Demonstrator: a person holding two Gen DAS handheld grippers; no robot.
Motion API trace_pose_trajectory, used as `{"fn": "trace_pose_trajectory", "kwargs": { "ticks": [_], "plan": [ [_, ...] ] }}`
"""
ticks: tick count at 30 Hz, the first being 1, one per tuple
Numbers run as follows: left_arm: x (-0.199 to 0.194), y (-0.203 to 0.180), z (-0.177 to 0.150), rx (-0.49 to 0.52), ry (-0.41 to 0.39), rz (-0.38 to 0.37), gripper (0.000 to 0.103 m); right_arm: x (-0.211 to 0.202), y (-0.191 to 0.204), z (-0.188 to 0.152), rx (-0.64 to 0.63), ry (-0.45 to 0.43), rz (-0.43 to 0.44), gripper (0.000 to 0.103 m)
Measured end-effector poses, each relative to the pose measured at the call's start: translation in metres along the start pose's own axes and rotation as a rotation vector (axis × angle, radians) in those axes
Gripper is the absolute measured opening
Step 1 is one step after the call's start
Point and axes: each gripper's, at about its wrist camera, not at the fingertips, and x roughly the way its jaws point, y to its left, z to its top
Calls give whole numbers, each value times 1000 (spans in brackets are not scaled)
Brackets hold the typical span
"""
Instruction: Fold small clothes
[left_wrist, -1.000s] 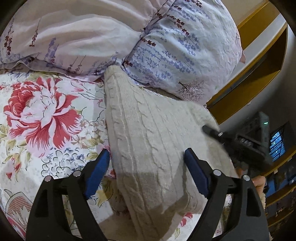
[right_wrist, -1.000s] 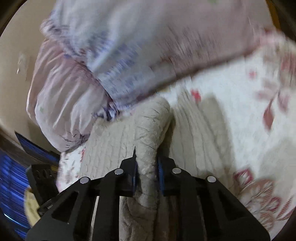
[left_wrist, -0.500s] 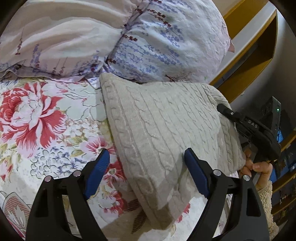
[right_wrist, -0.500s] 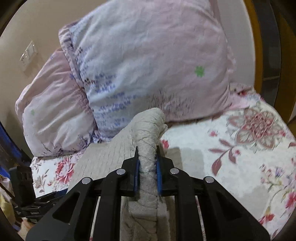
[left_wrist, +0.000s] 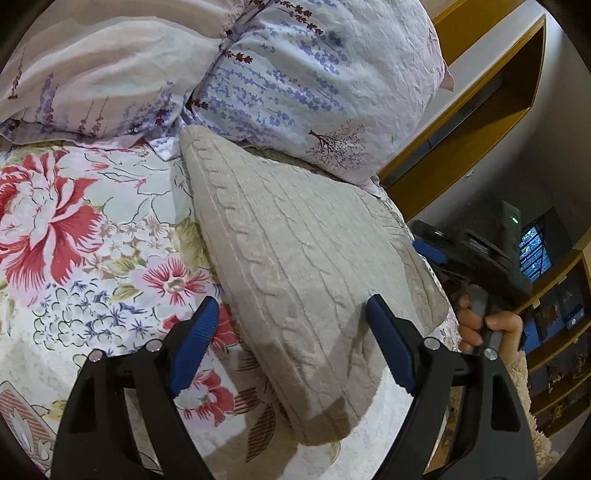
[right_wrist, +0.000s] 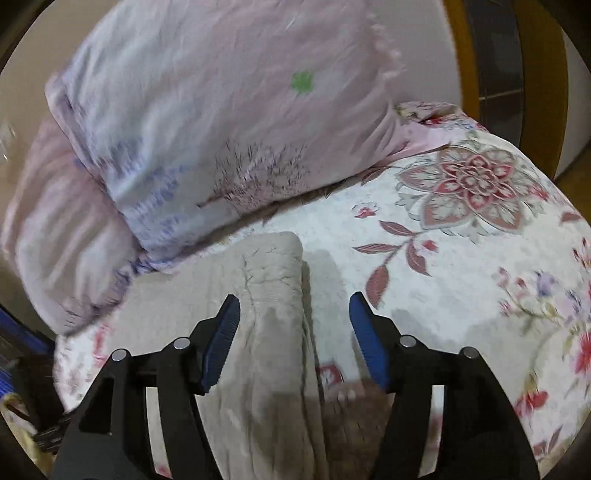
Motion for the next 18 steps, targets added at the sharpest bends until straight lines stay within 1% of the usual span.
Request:
{"fn": "trace_pose_trajectory", "kwargs": {
  "ticks": [2, 4, 6, 8, 9, 12, 14, 15, 16, 17, 18],
  "plan": [
    [0, -1, 0, -12, 2, 8, 81, -15, -9, -8, 34, 7, 60, 63],
    [-2, -2, -2, -32, 8, 4, 81, -26, -16, -18, 43, 12, 99, 63],
    [-3, -4, -6, -41, 14, 11, 81, -34, -17, -28, 38, 18, 111, 63],
    [-3, -8, -13, -37, 28, 36, 81, -37, -17, -37, 31, 32, 129, 62],
    [-3, -8, -16, -36, 33, 43, 80, -38, -17, -42, 27, 41, 137, 60],
    [-2, -8, -27, -53, 58, 42, 76, -37, -15, -49, 10, 55, 149, 59],
    [0, -7, -33, -84, 78, 36, 69, -33, -13, -54, 2, 67, 143, 57],
    [1, -7, -34, -93, 85, 36, 66, -29, -12, -56, -6, 80, 138, 49],
    [3, -6, -36, -107, 93, 36, 58, -26, -10, -57, -16, 94, 137, 30],
    [5, -5, -38, -115, 99, 30, 48, -23, -7, -59, -24, 107, 127, 18],
    [5, -5, -39, -122, 104, 21, 43, -25, -4, -59, -43, 91, 118, 12]
  ]
}}
